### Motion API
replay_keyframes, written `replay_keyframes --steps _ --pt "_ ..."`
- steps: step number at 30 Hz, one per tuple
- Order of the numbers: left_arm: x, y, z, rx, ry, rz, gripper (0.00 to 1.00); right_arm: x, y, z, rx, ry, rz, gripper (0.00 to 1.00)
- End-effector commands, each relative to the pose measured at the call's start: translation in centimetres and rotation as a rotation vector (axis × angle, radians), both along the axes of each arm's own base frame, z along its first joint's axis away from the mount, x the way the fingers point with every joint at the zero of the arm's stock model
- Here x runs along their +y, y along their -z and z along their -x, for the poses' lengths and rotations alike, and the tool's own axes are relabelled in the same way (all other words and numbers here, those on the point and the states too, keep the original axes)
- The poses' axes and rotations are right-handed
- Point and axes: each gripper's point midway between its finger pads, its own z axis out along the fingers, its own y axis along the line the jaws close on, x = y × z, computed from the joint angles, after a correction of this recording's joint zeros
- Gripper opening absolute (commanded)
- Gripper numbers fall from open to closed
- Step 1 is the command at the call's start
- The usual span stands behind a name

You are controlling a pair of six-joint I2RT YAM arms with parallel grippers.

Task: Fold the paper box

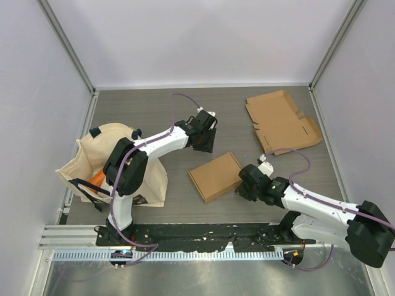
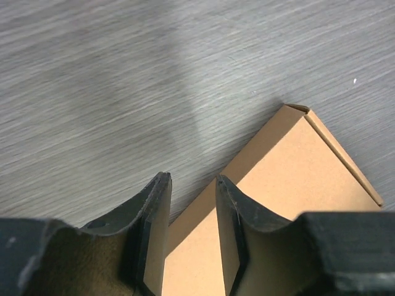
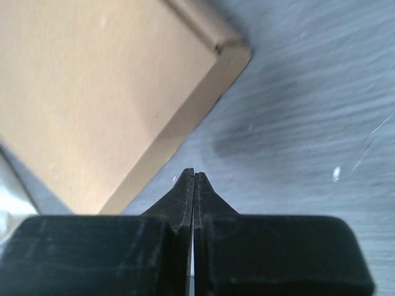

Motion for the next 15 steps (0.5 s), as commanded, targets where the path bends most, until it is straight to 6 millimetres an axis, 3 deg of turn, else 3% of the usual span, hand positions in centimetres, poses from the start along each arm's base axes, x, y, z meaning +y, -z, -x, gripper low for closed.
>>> replay_keyframes --steps 1,4,6,7,9,11,15 --pt "3.0 -0.4 -0.1 -0.031 -0.049 -0.091 0.37 2.4 -1.0 1.7 -0.001 0.039 -0.121 0.01" --pt "3.9 0.9 0.8 -0.014 -0.061 -0.105 0.35 5.0 -1.4 2.5 -0.005 0.015 -0.222 0.01" --pt "4.5 1.6 1.3 -0.004 -0.064 -0.124 0.33 6.4 -0.5 3.0 0.029 -0.008 -0.238 0.01" --pt "4.6 1.8 1.4 -0.002 -0.063 -0.127 0.32 7.9 -1.2 3.2 0.021 -0.038 -0.265 0.01" --pt "4.9 2.1 1.9 0.008 -0.057 -0.132 0.31 9.1 -0.1 3.4 0.04 -0.061 -0.232 0.01" --pt "4.9 2.3 2.3 0.014 -0.052 -0.129 0.3 10.9 -0.5 3.6 0.038 -0.08 -0.263 0.01" --pt "4.9 2.7 3.8 0.033 -0.03 -0.13 0.25 11.6 0.3 3.4 0.039 -0.016 -0.273 0.01"
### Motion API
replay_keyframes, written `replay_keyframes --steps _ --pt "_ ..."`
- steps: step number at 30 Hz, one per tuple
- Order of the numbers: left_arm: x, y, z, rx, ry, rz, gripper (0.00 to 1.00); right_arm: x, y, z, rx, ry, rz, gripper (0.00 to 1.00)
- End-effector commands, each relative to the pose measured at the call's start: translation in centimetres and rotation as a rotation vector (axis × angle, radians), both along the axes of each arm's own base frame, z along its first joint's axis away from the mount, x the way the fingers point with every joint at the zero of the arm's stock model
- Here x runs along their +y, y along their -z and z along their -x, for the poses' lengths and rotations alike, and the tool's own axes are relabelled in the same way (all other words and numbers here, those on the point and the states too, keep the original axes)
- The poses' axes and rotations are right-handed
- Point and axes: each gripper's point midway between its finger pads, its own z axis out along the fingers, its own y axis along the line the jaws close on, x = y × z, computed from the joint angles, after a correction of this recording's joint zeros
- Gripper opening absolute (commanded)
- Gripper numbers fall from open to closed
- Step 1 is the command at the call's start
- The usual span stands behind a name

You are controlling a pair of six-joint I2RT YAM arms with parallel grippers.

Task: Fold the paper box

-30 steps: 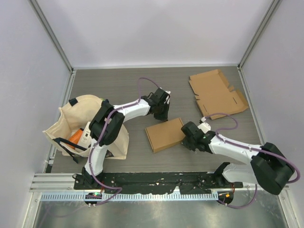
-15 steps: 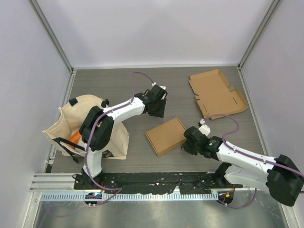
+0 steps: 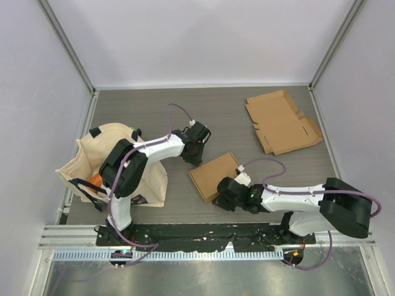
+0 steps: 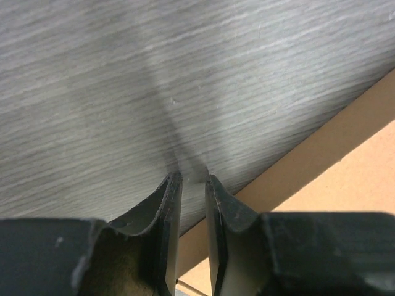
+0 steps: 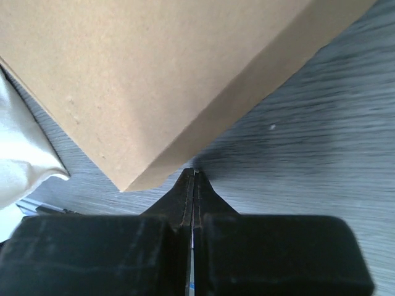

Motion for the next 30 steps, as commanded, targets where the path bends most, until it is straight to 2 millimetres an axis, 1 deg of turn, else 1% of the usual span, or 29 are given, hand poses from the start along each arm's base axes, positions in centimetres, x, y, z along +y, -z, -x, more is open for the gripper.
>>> replay_keyframes --steps 1,3,5,6,7,8,9,10,11,13,14,16,17,18,19,20,21,22,23,25,28,30 --pt "-0.2 -1.1 1.2 -0.012 0.016 0.029 0.24 2.6 -1.3 -1.6 -0.035 0.105 -0.111 0.01" --pt "0.2 -0.6 2.3 0.008 0.019 0.022 0.22 3.2 -1.3 -1.8 -0.026 0.138 -0.137 0.01" --pt "-0.1 -0.5 3.6 0.05 0.024 0.055 0.15 3.5 -1.5 -2.8 -0.047 0.185 -0.146 0.01" --pt "0.1 0.0 4.6 0.078 0.026 0.062 0.14 3.5 -1.9 -3.6 -0.059 0.215 -0.162 0.01" --pt "-0.3 -0.6 5.5 0.091 0.043 0.097 0.1 3.5 -2.3 -4.4 -0.077 0.234 -0.168 0.01" --pt "-0.6 -0.9 6.2 0.1 0.054 0.116 0.09 3.0 -2.6 -5.5 -0.101 0.262 -0.163 0.01" --pt "-0.6 -0.6 7.4 0.11 0.069 0.116 0.09 2.9 -2.6 -6.1 -0.096 0.266 -0.166 0.01" --pt "-0.8 -0.7 7.9 0.116 0.075 0.136 0.08 2.6 -3.0 -7.7 -0.109 0.29 -0.191 0.01" --pt "-1.6 -1.6 8.6 0.131 0.085 0.196 0.07 2.6 -3.2 -8.1 -0.112 0.291 -0.206 0.01" --pt "-1.8 -1.5 9.2 0.131 0.087 0.213 0.08 2.5 -3.7 -8.7 -0.138 0.294 -0.207 0.01" --pt "-1.3 -1.7 8.4 0.094 0.065 0.188 0.08 2.5 -3.9 -8.7 -0.138 0.286 -0.199 0.01" --pt "-0.3 -1.9 7.4 0.059 0.034 0.148 0.11 2.2 -3.5 -8.1 -0.125 0.258 -0.168 0.01" --pt "-0.3 -2.6 6.8 0.04 0.026 0.151 0.14 1.8 -3.0 -7.5 -0.105 0.248 -0.151 0.01" --pt "0.8 -2.7 5.6 -0.003 -0.006 0.102 0.17 1.4 -3.0 -7.0 -0.099 0.233 -0.144 0.01" --pt "1.1 -3.2 5.0 -0.028 -0.017 0.084 0.25 0.3 -1.9 -5.9 -0.076 0.219 -0.089 0.01" --pt "1.2 -3.9 4.3 -0.055 -0.025 0.076 0.3 -0.3 -1.6 -5.3 -0.078 0.185 -0.049 0.01" --pt "1.8 -4.3 3.6 -0.084 -0.036 0.055 0.32 -1.1 -1.5 -4.9 -0.077 0.181 -0.016 0.01" --pt "1.9 -4.4 3.4 -0.091 -0.037 0.053 0.35 -2.4 -1.1 -4.0 -0.067 0.169 0.025 0.01" --pt "1.8 -4.6 3.1 -0.098 -0.039 0.059 0.36 -2.9 -1.1 -3.6 -0.068 0.158 0.04 0.01" --pt "2.0 -4.1 2.8 -0.087 -0.041 0.051 0.37 -4.0 -1.0 -2.7 -0.054 0.151 0.047 0.01" --pt "2.1 -3.1 3.0 -0.064 -0.045 0.034 0.36 -4.3 -0.8 -1.7 -0.034 0.138 0.041 0.01" --pt "2.2 -2.5 3.2 -0.054 -0.05 0.026 0.36 -4.1 -1.0 -1.3 -0.039 0.132 0.029 0.01"
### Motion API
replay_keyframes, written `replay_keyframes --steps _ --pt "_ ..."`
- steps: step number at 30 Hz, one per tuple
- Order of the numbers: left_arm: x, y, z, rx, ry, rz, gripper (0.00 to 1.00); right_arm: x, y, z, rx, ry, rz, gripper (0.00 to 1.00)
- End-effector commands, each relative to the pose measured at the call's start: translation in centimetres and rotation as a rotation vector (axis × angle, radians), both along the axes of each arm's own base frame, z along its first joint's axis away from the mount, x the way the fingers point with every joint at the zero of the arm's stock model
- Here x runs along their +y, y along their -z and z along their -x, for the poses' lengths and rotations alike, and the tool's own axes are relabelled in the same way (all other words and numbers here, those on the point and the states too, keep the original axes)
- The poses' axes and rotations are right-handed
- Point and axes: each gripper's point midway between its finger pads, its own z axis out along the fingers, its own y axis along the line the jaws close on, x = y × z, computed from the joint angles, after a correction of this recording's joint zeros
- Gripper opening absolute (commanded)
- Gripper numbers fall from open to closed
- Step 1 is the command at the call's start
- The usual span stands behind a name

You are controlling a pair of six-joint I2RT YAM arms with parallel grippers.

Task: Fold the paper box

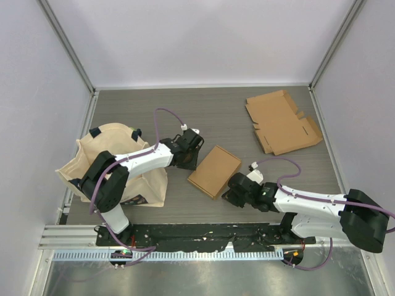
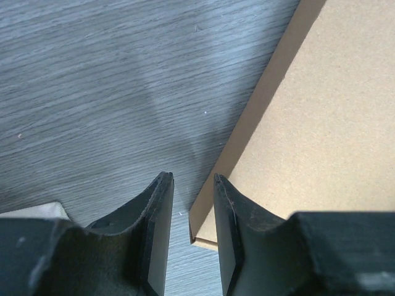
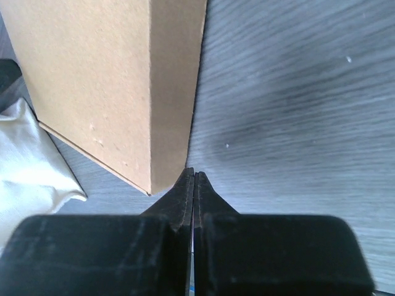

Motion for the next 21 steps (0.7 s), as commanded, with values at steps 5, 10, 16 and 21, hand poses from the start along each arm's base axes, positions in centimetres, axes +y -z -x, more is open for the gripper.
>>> replay_keyframes --steps 5,10,16,21 --pt "0.4 1.3 0.5 0.028 -0.021 -0.018 0.35 -0.1 0.9 1.3 -0.002 -0.028 0.027 0.01" --pt "0.5 2.2 1.5 0.059 -0.012 -0.013 0.25 2.2 0.9 0.3 -0.025 -0.037 0.003 0.01" --pt "-1.2 3.2 4.4 0.133 0.039 0.041 0.1 7.2 0.1 -1.6 -0.037 -0.061 -0.087 0.01" --pt "-4.2 3.4 8.7 0.2 0.117 0.143 0.02 7.7 -3.2 -5.8 -0.114 0.039 -0.226 0.01"
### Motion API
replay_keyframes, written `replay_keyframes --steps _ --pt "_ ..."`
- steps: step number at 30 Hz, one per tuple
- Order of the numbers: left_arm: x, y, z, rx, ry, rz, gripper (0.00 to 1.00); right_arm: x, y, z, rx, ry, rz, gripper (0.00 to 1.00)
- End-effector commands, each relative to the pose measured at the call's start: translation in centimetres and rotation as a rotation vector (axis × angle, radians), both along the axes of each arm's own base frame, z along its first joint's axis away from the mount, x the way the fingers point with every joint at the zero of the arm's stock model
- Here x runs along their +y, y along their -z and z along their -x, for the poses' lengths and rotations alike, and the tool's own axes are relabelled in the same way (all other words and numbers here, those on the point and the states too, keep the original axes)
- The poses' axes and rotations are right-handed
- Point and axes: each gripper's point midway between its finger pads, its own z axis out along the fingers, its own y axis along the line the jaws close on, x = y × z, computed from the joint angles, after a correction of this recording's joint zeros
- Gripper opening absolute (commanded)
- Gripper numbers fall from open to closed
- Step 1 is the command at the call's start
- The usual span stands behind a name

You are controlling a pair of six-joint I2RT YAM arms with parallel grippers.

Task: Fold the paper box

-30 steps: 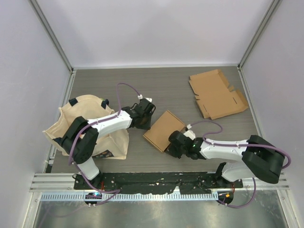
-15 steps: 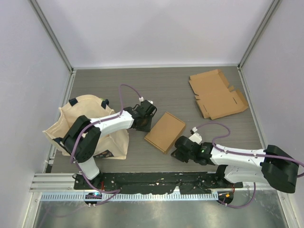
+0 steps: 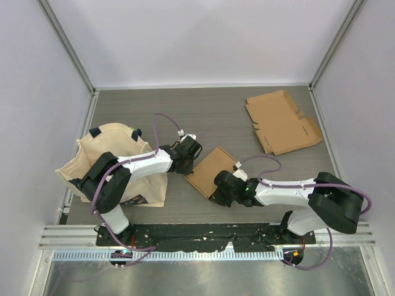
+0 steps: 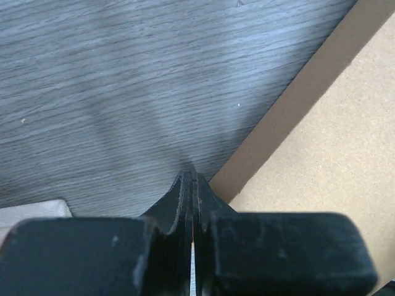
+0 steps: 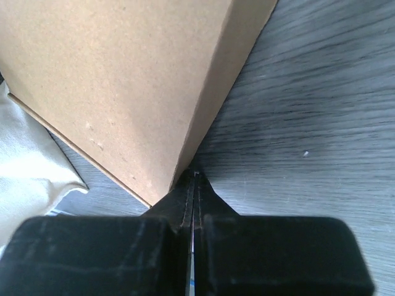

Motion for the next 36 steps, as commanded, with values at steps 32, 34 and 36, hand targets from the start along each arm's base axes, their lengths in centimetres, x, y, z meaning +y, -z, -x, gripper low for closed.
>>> replay_keyframes --steps 32,34,36 --pt "-2.5 -10.4 -2.4 -0.137 0.107 0.257 0.62 -12.0 -9.2 -8.2 -0.377 -0.135 0.156 0.82" --pt "-2.8 -12.0 -2.0 -0.156 0.132 0.298 0.63 -11.1 -8.6 -9.1 -0.356 -0.133 0.09 0.81" --pt "-2.9 -13.9 -1.7 -0.178 0.15 0.325 0.63 -10.6 -8.2 -9.9 -0.338 -0.098 0.028 0.79"
